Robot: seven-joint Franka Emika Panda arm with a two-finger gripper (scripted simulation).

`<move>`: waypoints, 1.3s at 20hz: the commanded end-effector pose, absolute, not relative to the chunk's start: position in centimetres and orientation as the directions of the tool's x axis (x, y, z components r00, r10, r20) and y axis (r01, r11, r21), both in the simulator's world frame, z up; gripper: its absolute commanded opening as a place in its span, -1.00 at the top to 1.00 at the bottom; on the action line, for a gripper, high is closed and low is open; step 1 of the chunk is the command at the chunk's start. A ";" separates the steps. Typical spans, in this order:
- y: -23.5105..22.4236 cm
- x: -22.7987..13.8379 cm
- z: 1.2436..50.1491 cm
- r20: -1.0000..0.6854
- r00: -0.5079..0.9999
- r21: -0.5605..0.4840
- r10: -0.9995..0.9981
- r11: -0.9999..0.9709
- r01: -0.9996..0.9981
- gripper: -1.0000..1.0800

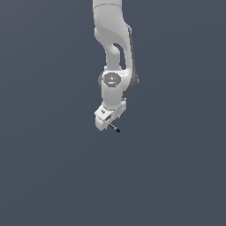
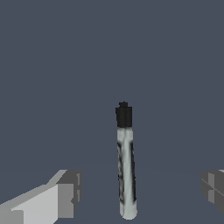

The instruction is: Pick up the object and move it to a goal position.

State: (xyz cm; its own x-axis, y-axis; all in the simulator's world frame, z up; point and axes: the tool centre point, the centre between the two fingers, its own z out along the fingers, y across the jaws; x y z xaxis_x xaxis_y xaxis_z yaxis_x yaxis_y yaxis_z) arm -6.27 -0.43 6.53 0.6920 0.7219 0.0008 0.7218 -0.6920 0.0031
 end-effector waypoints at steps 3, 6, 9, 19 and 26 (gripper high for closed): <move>-0.4 -6.7 6.1 0.000 0.663 0.001 0.748 -0.663 0.748 -0.92; -0.3 -6.8 6.0 0.000 0.658 0.000 0.753 -0.658 0.753 -0.92; -0.4 -6.8 5.9 0.000 0.662 0.000 0.750 -0.662 0.750 -0.92; -0.3 -6.9 2.3 0.000 0.659 0.000 0.753 -0.659 0.753 -0.92; -0.3 -6.9 1.0 0.000 0.658 0.000 0.753 -0.658 0.753 -0.92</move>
State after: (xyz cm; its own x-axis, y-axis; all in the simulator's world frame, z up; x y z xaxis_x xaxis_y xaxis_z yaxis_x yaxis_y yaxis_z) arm -6.90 -0.35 1.08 0.6581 0.7529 -0.0009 0.7529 -0.6581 -0.0009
